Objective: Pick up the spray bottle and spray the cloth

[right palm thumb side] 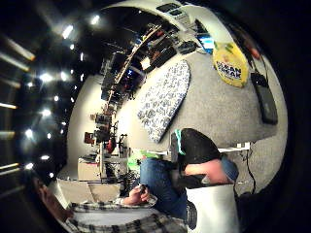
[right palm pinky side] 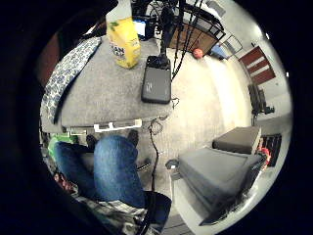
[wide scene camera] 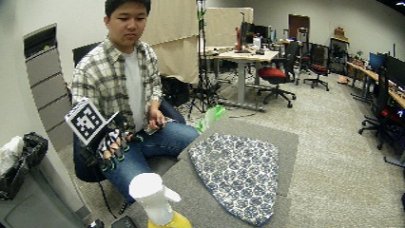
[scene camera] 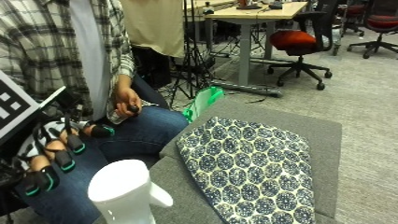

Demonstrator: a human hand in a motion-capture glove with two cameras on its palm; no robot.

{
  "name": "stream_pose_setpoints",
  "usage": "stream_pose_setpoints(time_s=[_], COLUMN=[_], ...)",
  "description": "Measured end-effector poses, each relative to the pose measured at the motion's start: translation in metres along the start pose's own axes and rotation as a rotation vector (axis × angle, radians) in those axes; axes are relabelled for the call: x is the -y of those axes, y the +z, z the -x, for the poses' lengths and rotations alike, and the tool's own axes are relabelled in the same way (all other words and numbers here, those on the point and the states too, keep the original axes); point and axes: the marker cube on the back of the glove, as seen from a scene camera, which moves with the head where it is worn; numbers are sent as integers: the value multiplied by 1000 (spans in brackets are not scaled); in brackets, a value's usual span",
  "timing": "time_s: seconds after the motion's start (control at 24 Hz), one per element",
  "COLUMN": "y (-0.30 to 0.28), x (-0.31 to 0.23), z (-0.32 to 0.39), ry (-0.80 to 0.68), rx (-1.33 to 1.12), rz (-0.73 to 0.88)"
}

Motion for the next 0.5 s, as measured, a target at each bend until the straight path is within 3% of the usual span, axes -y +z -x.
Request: stream_pose_setpoints(time_s=[0.25, 0.5], y=[6, 14], x=[56, 82], z=[-28, -38], ry=[7, 155], rx=[98, 149], rz=[-180, -148])
